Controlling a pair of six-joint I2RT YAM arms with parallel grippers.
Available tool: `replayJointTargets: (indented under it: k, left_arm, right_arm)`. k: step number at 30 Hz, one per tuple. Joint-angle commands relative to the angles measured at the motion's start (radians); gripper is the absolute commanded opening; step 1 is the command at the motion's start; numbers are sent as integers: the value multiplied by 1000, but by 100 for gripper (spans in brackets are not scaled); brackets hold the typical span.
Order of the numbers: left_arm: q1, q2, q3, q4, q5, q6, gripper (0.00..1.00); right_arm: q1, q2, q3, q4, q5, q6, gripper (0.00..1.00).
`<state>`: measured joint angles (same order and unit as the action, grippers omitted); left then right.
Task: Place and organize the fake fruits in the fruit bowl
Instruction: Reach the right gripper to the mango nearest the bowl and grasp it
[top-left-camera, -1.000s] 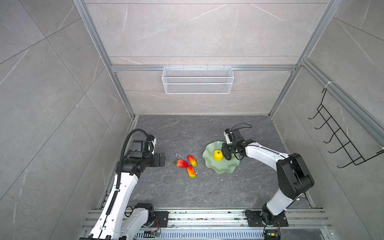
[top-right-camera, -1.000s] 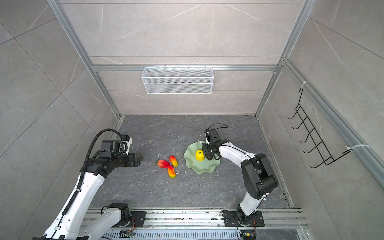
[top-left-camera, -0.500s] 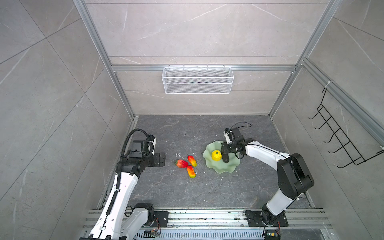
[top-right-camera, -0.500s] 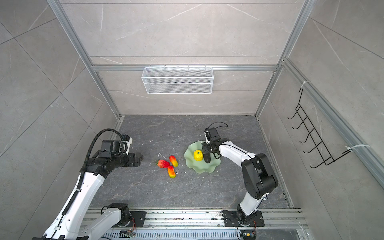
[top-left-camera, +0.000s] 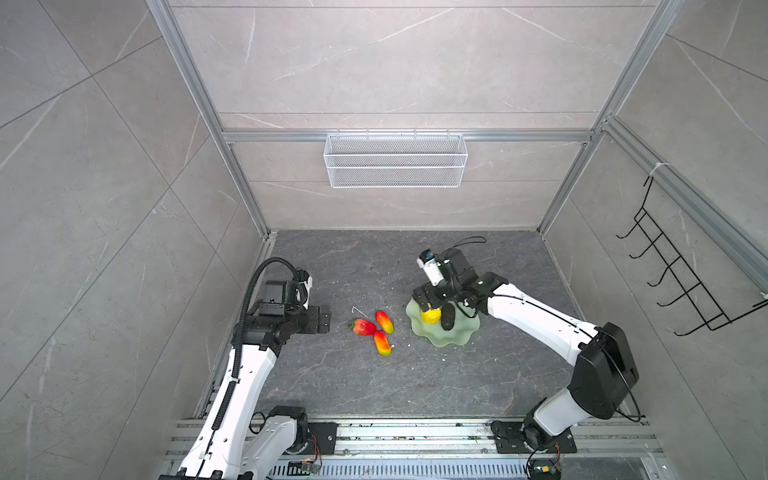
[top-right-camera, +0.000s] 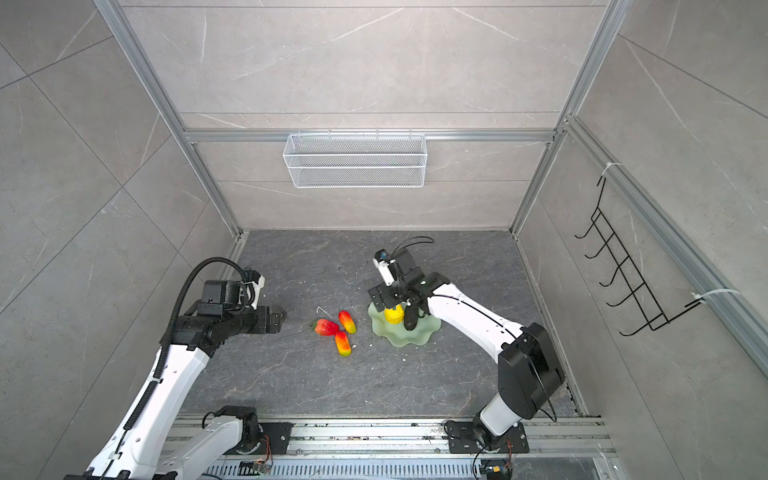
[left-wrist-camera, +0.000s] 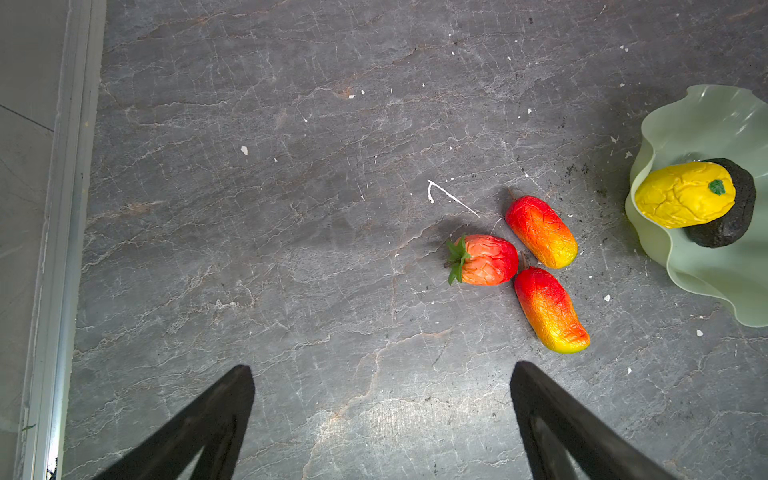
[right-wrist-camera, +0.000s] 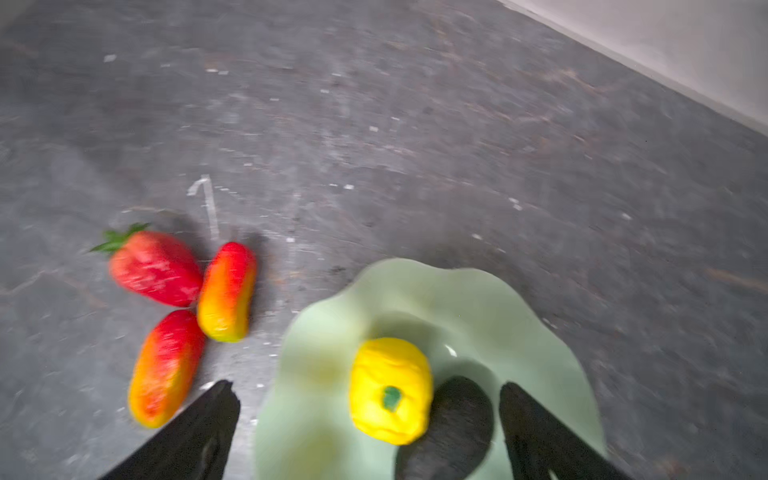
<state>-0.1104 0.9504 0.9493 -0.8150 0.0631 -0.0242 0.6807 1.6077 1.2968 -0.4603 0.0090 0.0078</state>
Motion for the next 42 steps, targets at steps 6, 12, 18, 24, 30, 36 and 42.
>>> replayJointTargets:
  k: [6,12,18,24,30,36,42]
  left_arm:
    - [4,-3,5,9,23,20,100]
    - [5,-4,6,9,25,22,100]
    - [5,-7,4,9,24,23,100]
    - [5,-9,3,7,23,23,100]
    - [5,-9,3,8,23,23,100]
    - [5,-7,3,8,23,23,100]
    - [5,-7,3,7,24,23,100]
  right_arm:
    - [145,206,139,-8,-50,13,99]
    - [165,380,239,3,-72,76,89]
    - [176,469,283,6,-84,102,75]
    - [176,524,305,2,-77,113,66]
    - [177,566,321,8,-56,122,58]
    - [177,542,330,-4,-53,119,35]
    - [176,367,278,-27,-49,75,33]
